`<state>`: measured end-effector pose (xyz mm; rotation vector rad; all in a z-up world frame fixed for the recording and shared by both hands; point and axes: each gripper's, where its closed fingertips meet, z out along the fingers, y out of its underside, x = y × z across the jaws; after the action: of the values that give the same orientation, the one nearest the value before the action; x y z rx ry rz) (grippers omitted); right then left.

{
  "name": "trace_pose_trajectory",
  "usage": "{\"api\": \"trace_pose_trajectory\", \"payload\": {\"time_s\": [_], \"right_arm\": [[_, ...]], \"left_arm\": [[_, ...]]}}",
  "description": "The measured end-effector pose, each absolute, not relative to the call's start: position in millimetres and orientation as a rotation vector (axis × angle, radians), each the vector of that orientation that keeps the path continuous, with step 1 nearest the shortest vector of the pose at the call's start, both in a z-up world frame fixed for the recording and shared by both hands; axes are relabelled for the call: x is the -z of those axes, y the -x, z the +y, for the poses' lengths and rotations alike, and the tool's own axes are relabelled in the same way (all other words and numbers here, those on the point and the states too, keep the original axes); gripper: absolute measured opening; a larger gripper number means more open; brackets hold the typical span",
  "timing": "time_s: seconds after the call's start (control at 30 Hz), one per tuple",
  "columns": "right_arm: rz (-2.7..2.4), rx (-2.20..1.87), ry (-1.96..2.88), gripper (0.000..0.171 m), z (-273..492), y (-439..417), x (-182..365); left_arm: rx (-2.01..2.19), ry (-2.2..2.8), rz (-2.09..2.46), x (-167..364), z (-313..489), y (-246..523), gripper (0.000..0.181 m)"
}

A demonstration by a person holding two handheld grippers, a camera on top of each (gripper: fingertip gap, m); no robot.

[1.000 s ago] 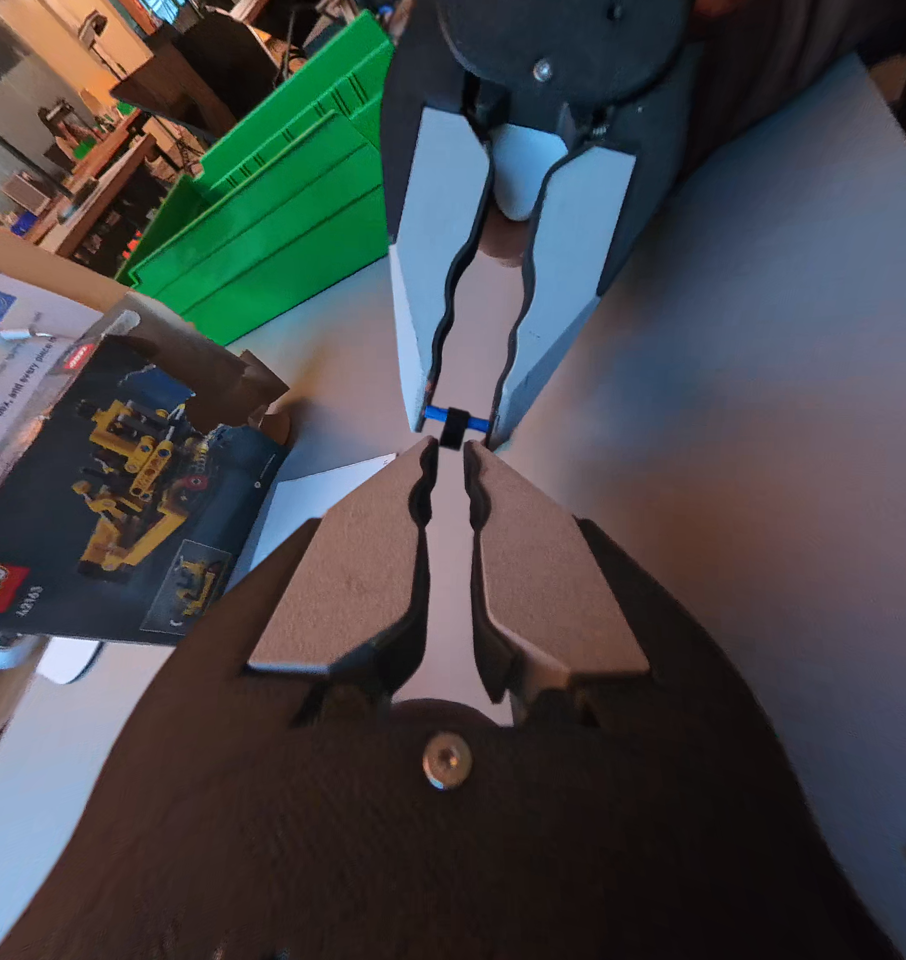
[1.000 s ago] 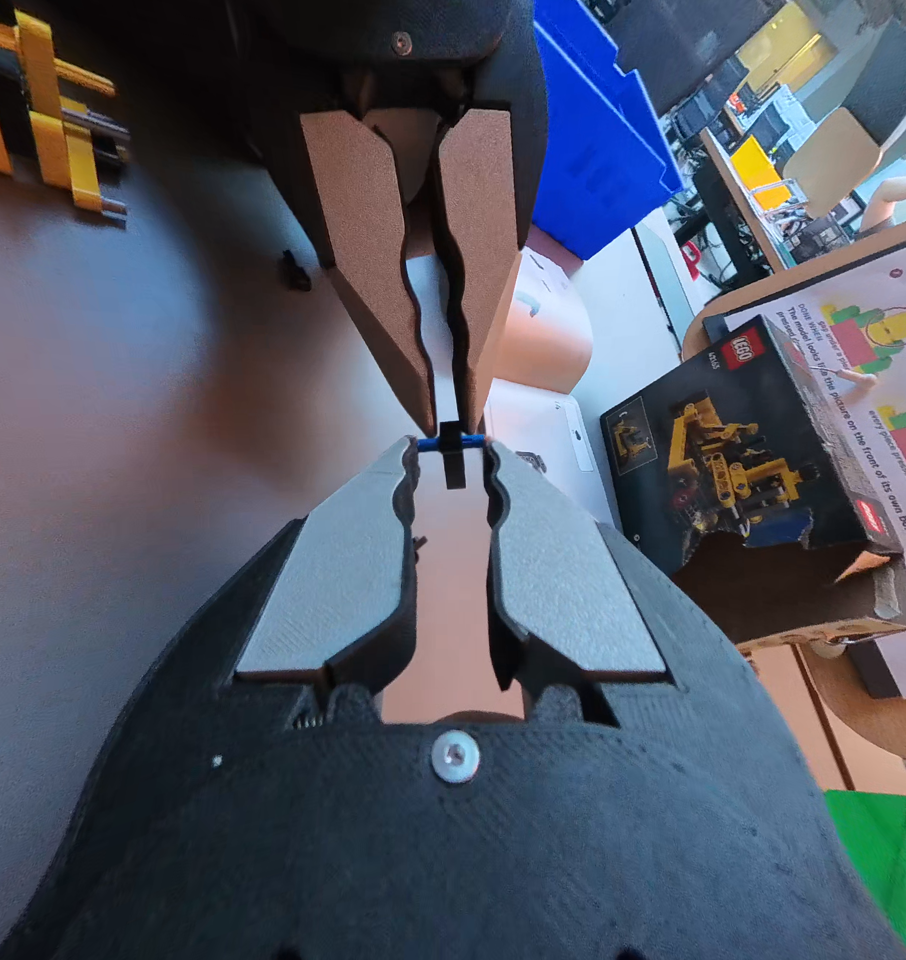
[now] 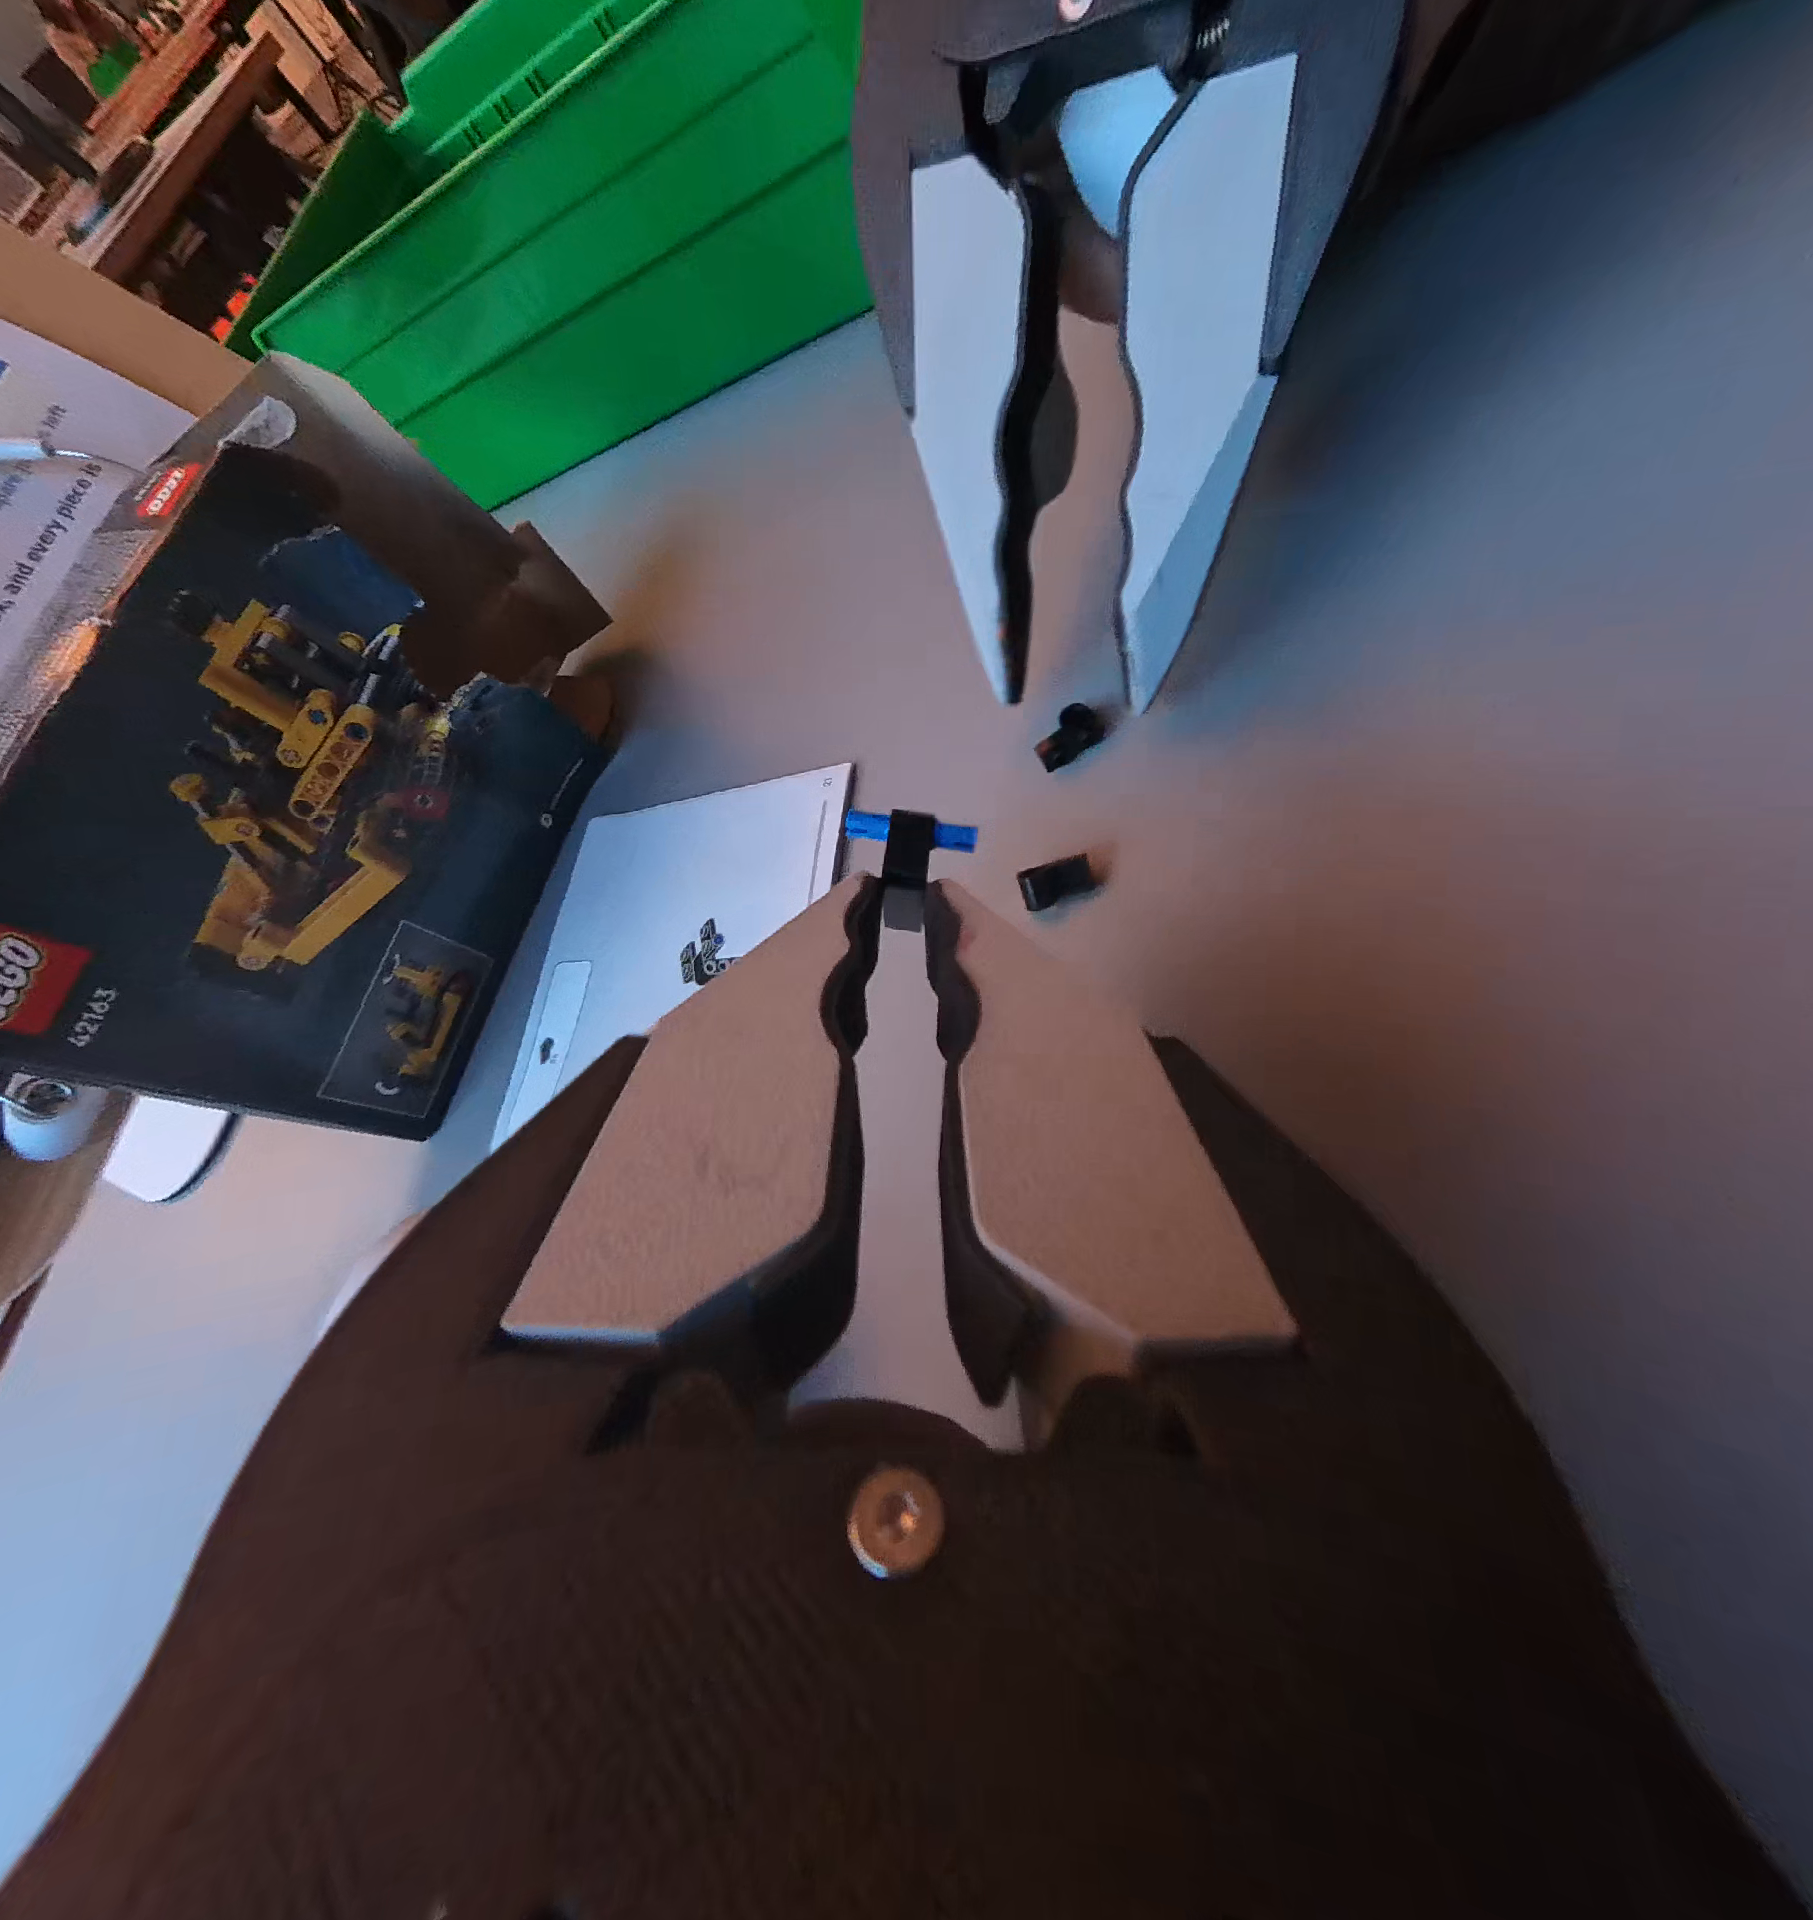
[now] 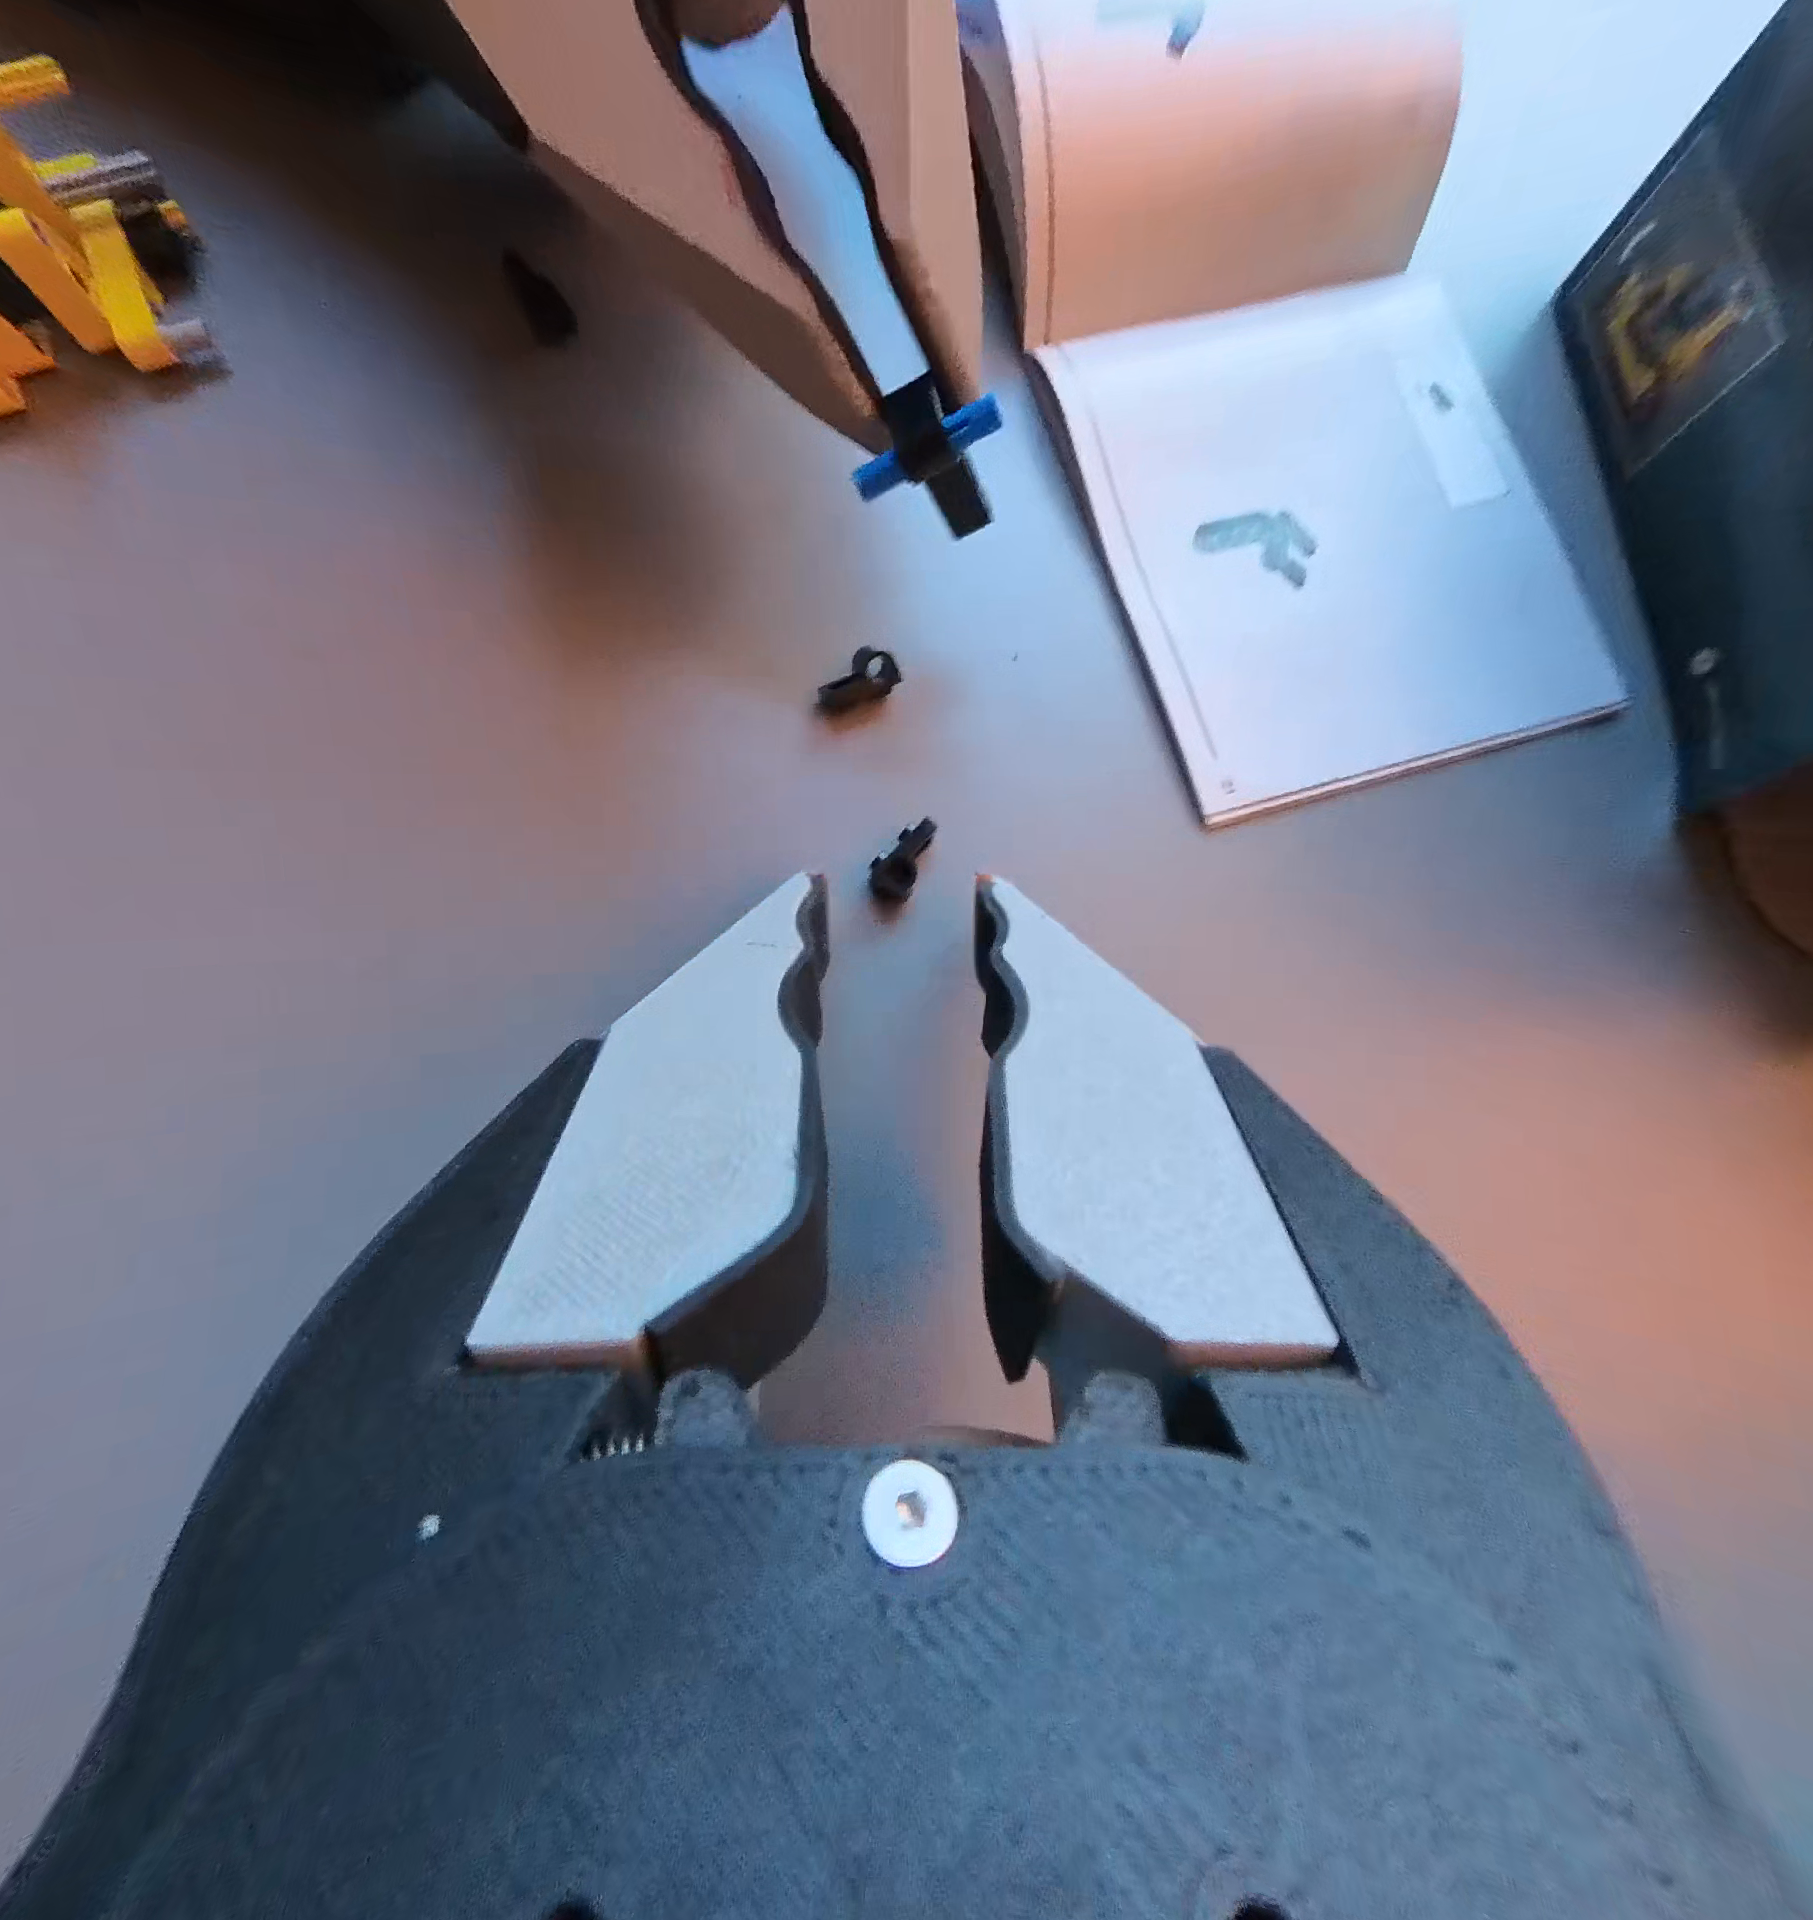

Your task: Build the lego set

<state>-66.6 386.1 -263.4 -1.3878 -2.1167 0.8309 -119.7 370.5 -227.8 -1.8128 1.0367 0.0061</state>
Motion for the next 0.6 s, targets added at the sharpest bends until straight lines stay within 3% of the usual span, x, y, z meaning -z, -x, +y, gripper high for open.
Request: {"api": "trace_pose_trajectory", "payload": {"time_s": [0.27, 0.37, 0.6], "right_arm": [[-2.059, -0.955, 1.509, 0.017, 384, 69, 268], [-2.051, -0.893, 1.473, 0.005, 390, 72, 269], [-2.011, -0.707, 1.417, 0.016, 413, 73, 268]], "left_arm": [[-0.177, 1.756, 1.198, 240, 371, 112, 0.006], [-0.255, 1.730, 1.273, 245, 370, 108, 0.006], [-0.293, 1.714, 1.342, 252, 368, 103, 0.006]]}}
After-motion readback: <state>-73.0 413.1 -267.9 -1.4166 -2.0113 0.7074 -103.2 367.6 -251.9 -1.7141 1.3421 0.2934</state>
